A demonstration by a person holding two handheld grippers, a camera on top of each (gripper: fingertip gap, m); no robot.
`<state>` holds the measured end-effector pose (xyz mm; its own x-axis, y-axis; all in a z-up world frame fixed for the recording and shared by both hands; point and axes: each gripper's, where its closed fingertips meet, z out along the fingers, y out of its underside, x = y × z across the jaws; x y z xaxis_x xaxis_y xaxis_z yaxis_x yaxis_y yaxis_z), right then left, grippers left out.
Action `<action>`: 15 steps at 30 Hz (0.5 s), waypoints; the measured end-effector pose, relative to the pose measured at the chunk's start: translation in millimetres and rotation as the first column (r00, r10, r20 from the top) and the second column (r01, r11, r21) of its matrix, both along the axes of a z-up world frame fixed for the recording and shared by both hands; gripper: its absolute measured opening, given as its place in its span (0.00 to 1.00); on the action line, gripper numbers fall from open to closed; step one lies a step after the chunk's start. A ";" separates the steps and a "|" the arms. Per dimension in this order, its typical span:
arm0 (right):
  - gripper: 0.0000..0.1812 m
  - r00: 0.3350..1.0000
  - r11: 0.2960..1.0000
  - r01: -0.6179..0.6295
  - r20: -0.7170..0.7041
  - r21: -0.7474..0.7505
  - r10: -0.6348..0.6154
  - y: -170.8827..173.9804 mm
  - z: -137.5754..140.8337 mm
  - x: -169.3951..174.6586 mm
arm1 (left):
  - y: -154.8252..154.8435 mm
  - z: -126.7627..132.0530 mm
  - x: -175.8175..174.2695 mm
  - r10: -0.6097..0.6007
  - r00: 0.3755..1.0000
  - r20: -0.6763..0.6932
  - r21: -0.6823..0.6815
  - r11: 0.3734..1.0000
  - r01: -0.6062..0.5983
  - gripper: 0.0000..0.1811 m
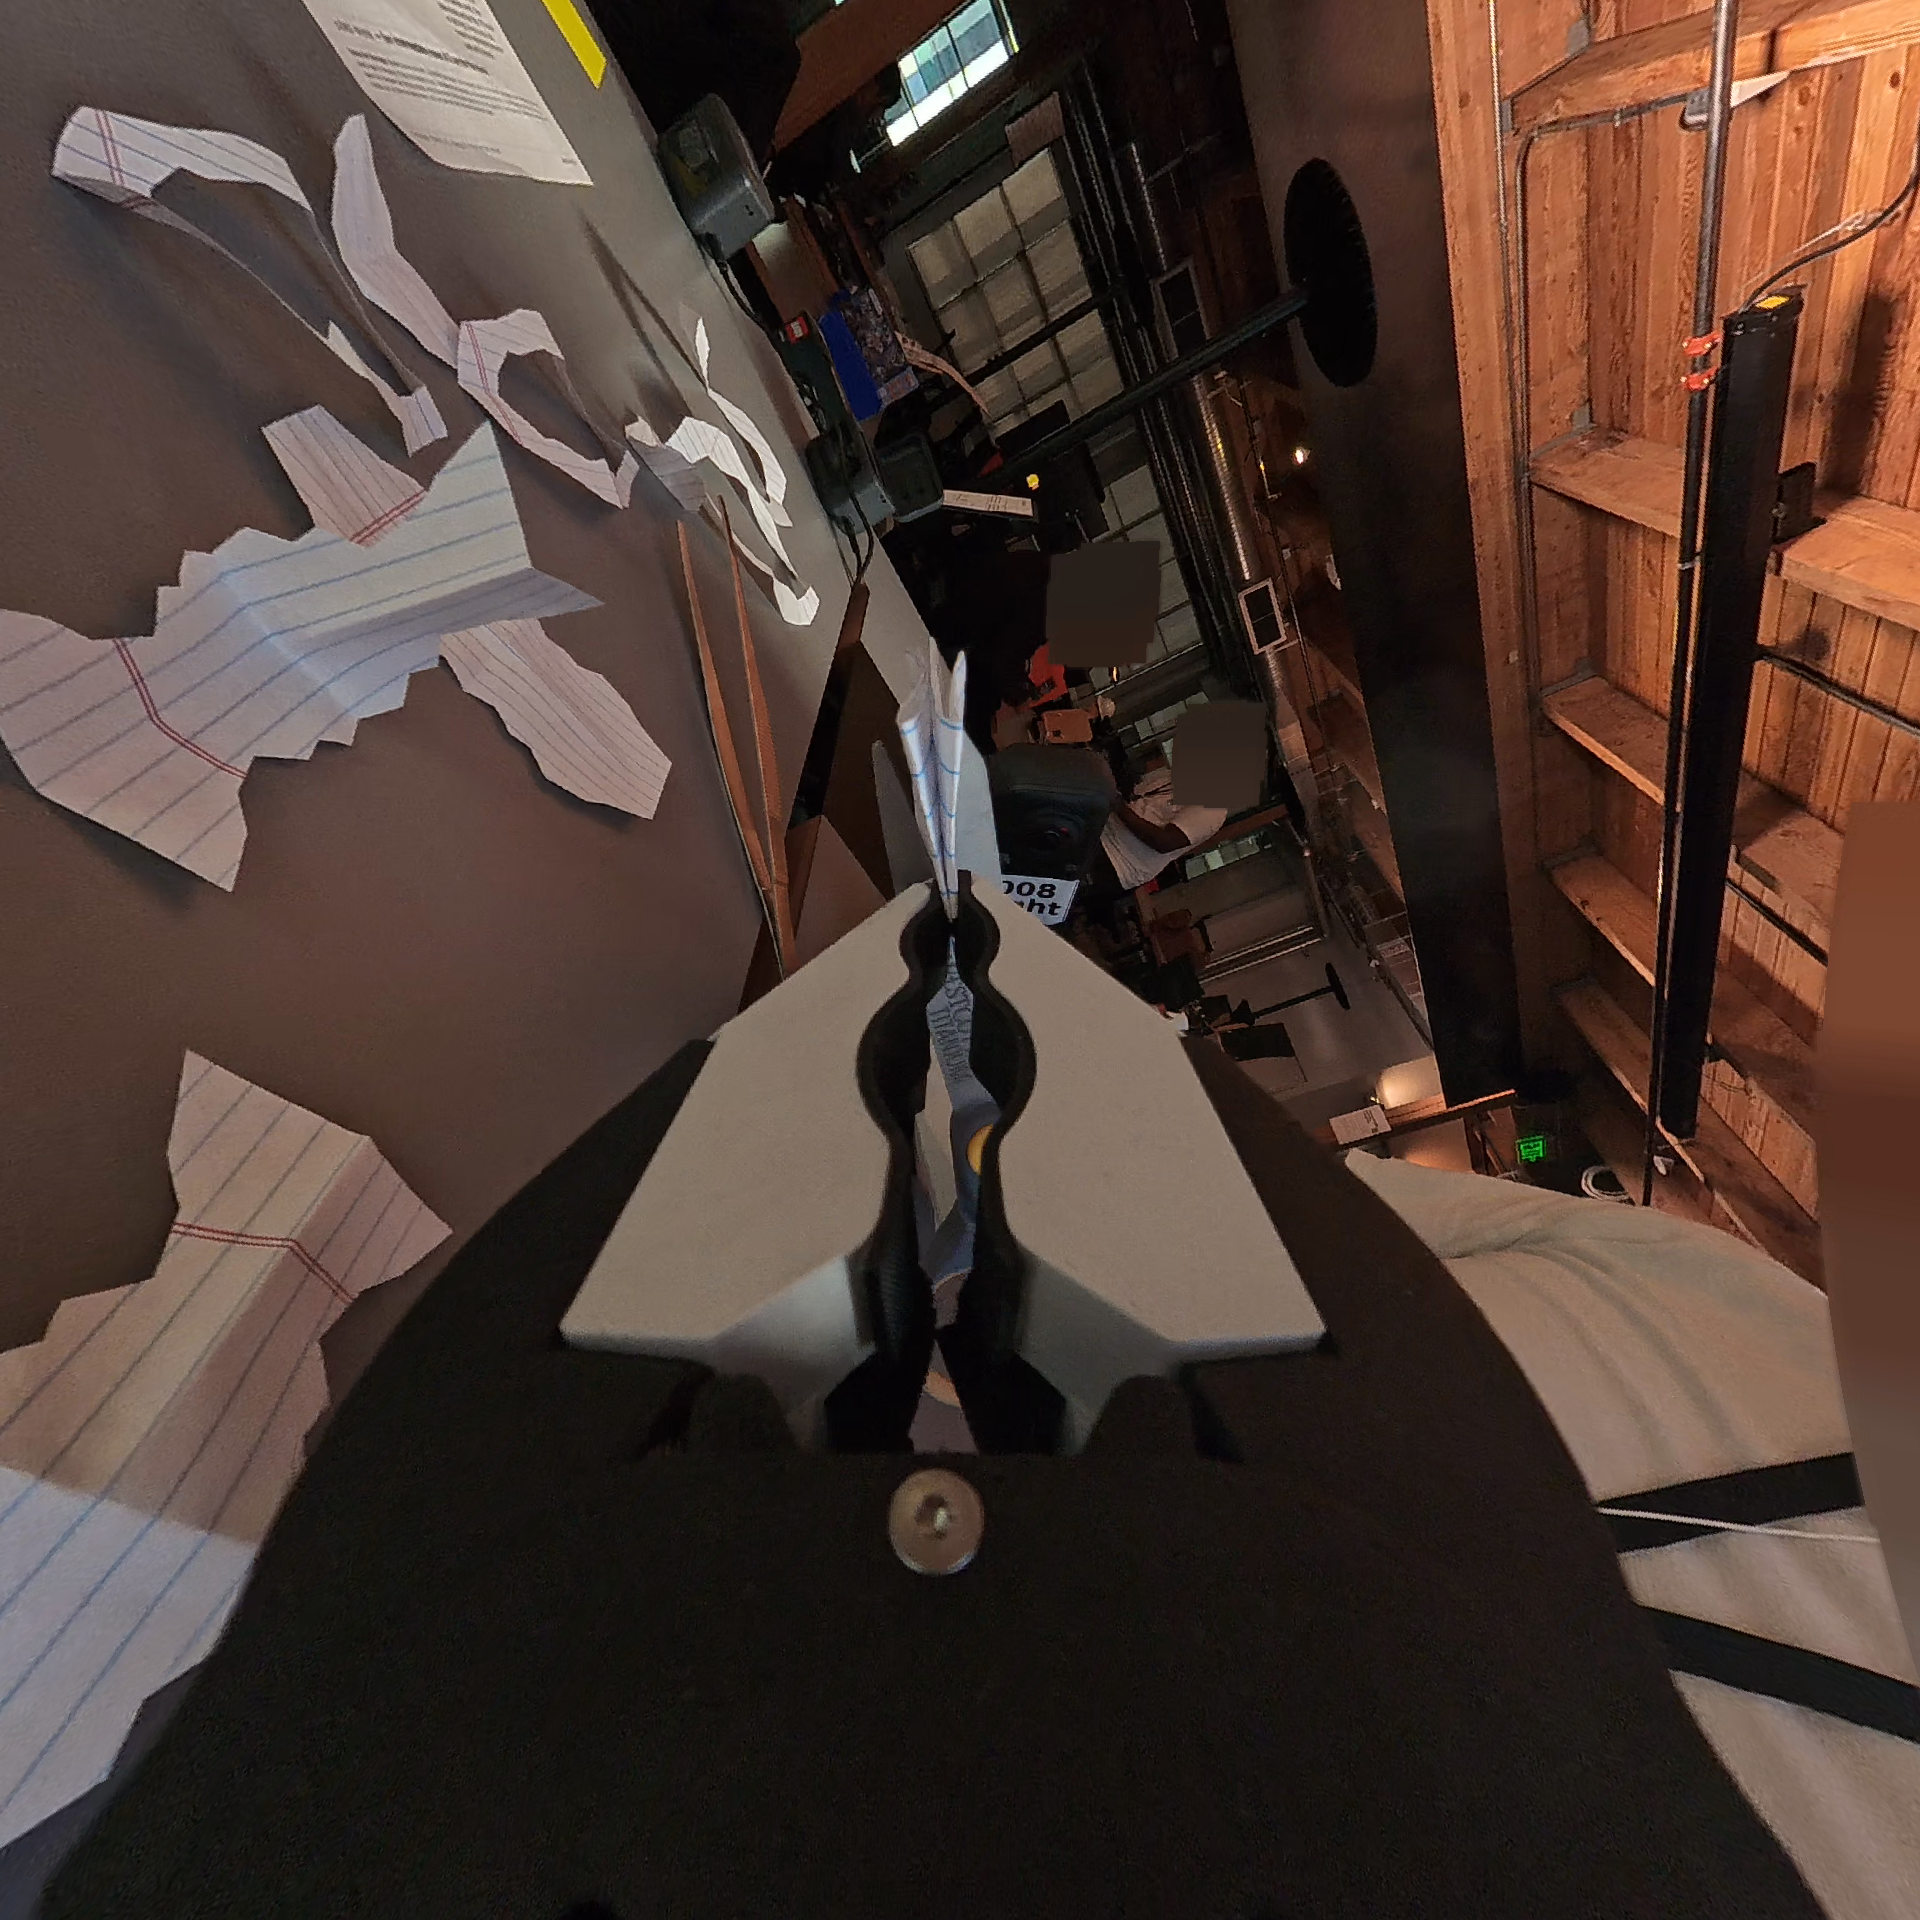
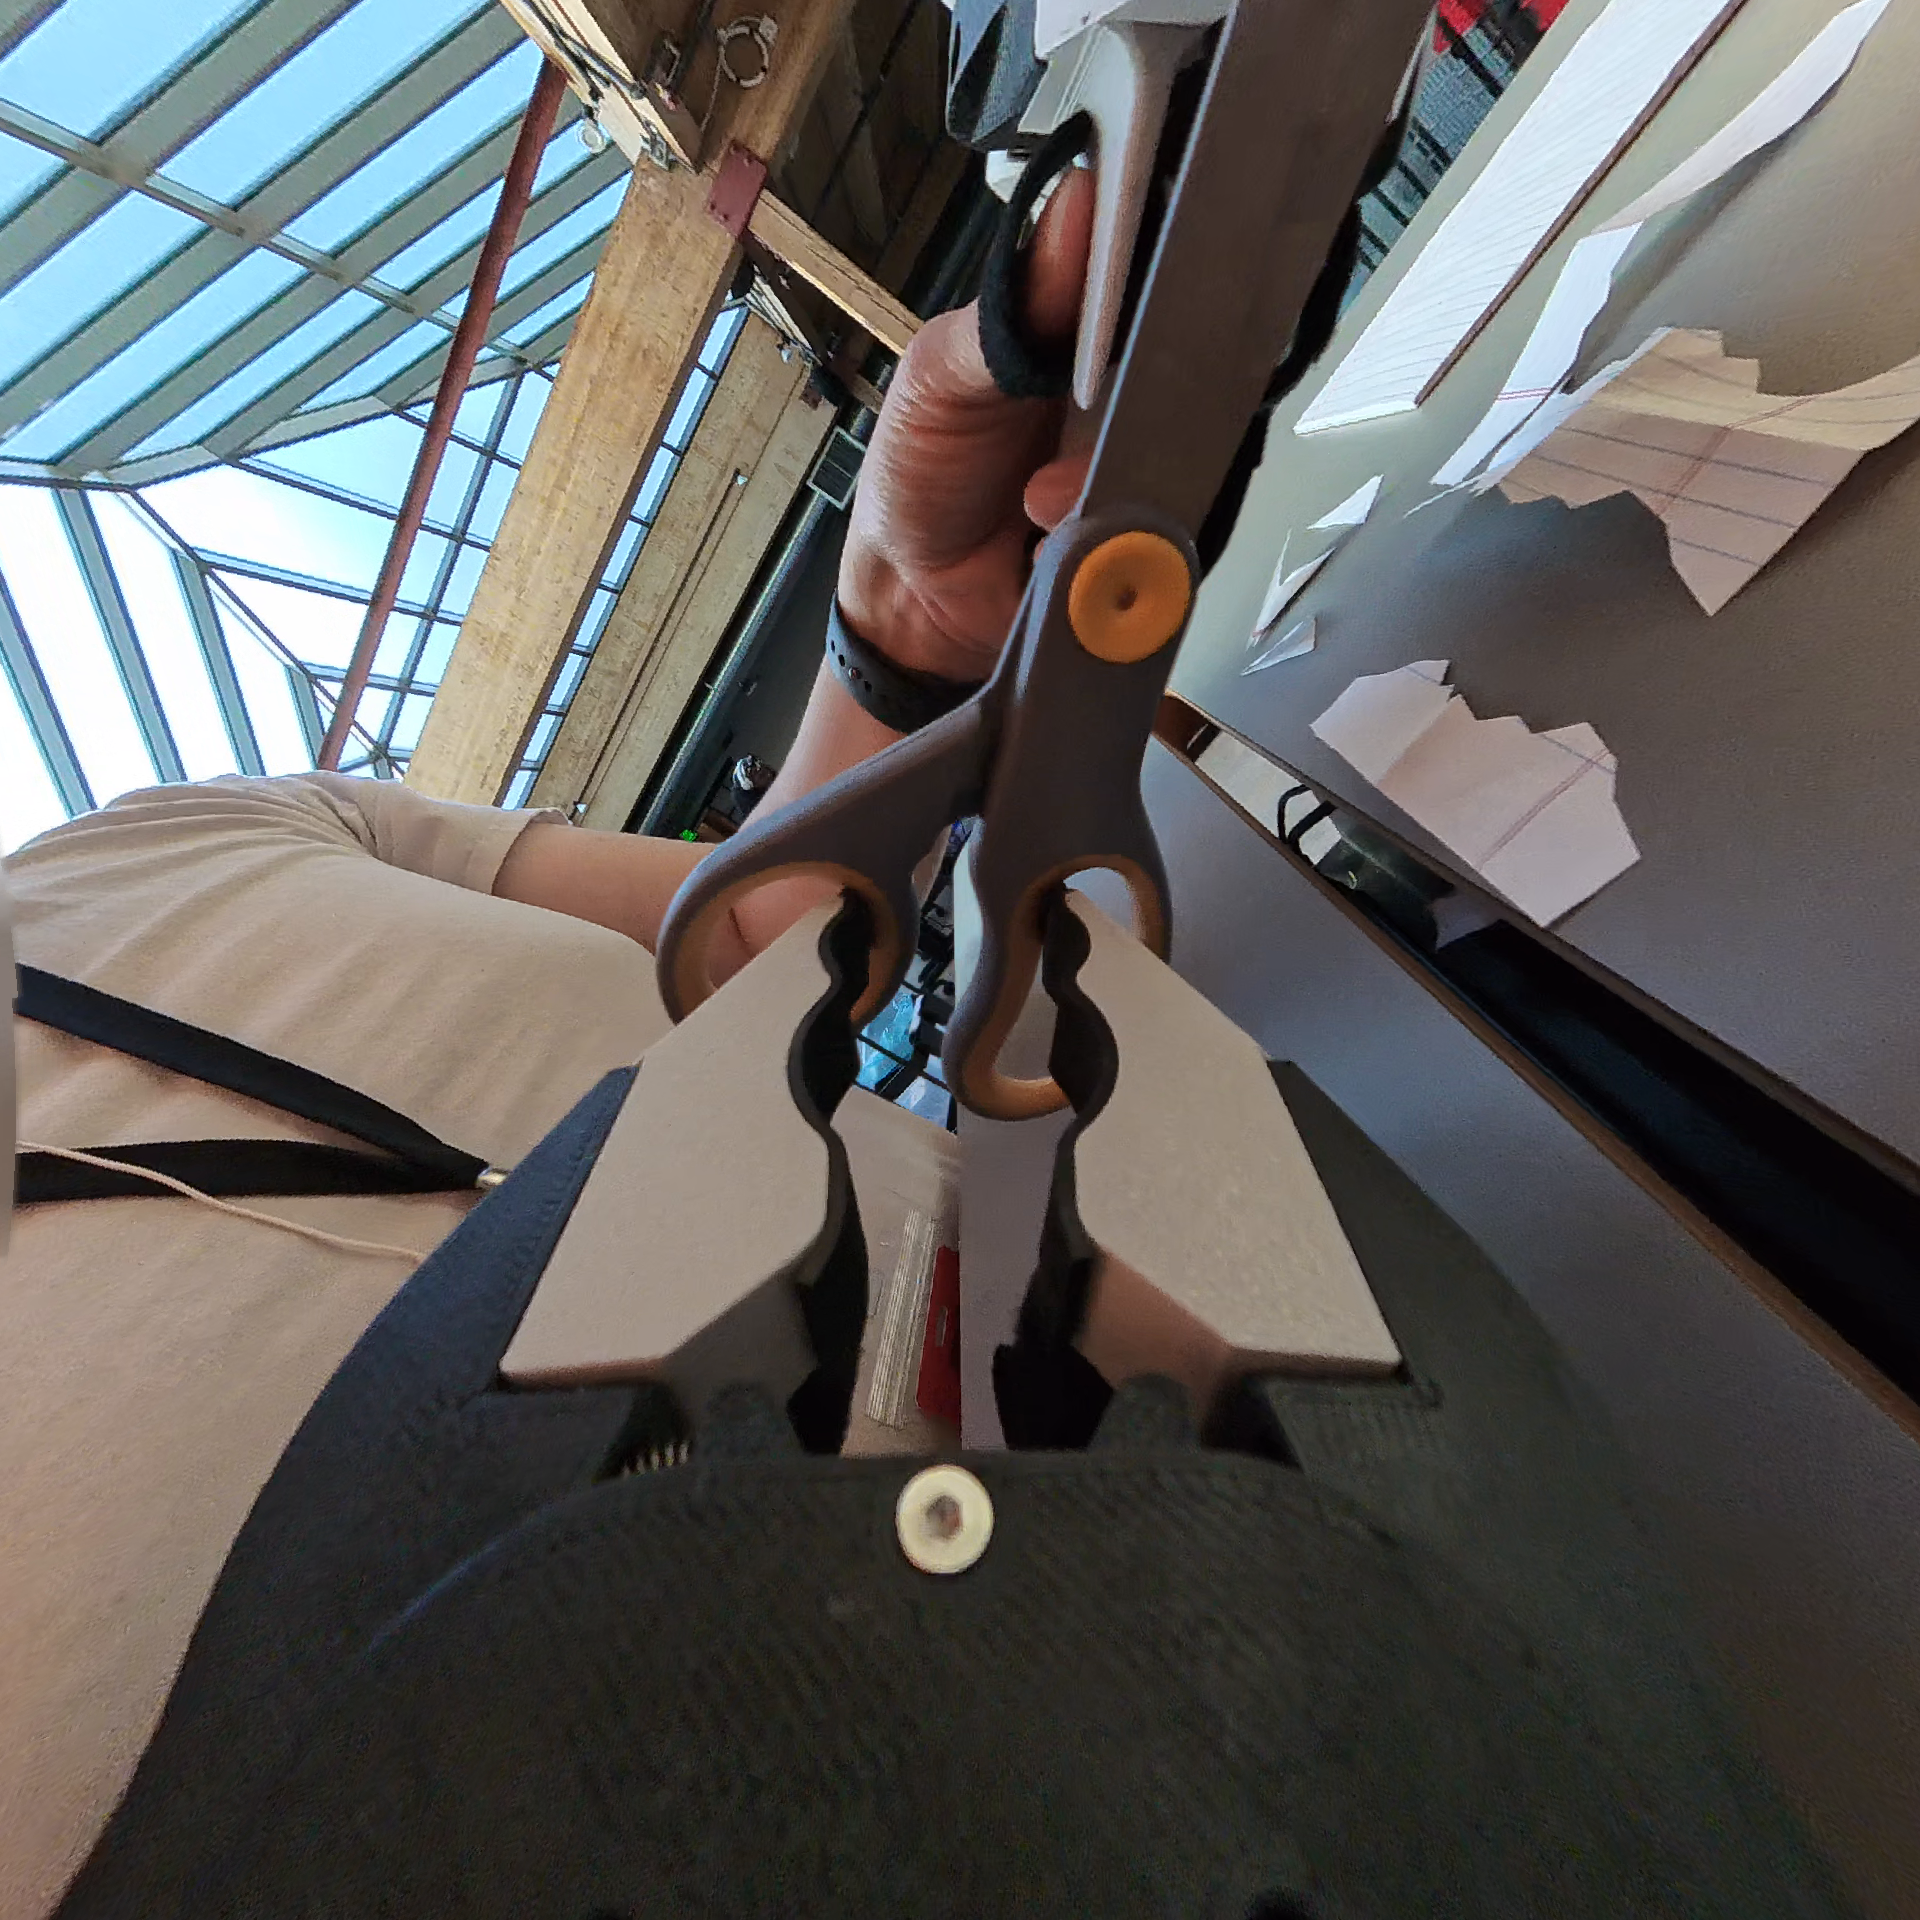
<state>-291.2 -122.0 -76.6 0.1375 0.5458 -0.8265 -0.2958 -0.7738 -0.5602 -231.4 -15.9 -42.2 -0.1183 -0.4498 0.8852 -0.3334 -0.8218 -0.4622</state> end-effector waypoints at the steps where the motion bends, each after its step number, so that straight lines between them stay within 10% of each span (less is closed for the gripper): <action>1: 0.17 1.000 1.000 0.001 -0.004 -0.003 -0.001 -0.5 -0.5 1.1 | 0.4 -1.0 -0.7 -0.002 1.000 -0.005 0.002 1.000 0.002 0.00; 15: 0.17 0.998 0.998 0.059 0.000 0.021 -0.059 5.8 -0.4 7.2 | 6.5 6.8 -3.9 0.023 0.999 0.023 -0.024 0.999 -0.022 0.00</action>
<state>-284.1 -116.1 -77.0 0.1703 0.5538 -0.8150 -0.3399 -0.7433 -0.5762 -235.4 -9.4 -35.4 -0.1294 -0.4312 0.8929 -0.3040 -0.8399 -0.4497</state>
